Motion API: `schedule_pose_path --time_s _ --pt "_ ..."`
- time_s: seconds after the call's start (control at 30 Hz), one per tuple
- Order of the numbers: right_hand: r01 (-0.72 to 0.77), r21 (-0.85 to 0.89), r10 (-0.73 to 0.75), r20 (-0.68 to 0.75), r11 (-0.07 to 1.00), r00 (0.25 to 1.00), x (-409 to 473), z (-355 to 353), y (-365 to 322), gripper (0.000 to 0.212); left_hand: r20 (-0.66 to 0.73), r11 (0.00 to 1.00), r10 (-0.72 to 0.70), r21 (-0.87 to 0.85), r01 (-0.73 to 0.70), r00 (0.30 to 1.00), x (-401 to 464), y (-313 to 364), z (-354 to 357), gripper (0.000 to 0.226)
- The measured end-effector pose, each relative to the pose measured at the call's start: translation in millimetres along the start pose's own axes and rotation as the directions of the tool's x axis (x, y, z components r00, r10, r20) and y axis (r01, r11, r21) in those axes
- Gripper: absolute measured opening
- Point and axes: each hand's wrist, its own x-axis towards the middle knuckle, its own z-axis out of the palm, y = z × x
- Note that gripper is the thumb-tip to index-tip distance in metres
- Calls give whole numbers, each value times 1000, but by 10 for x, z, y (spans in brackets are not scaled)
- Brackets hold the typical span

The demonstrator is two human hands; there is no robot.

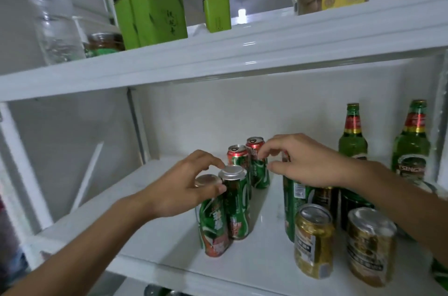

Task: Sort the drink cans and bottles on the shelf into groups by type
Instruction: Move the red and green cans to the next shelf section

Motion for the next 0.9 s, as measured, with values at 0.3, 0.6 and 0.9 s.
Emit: schedule_pose_path --time_s 0.3,0.6,0.9 --pt "-45 -158 86 257 986 963 291 569 -416 109 40 957 -89 281 74 995 -180 4 233 68" --pt "8 -466 210 415 885 885 587 580 -578 111 169 952 -139 295 85 976 -178 -285 -68 74" --pt "371 -906 363 421 202 831 918 1050 -1009 82 365 905 -100 419 -68 926 -340 -637 -560 64"
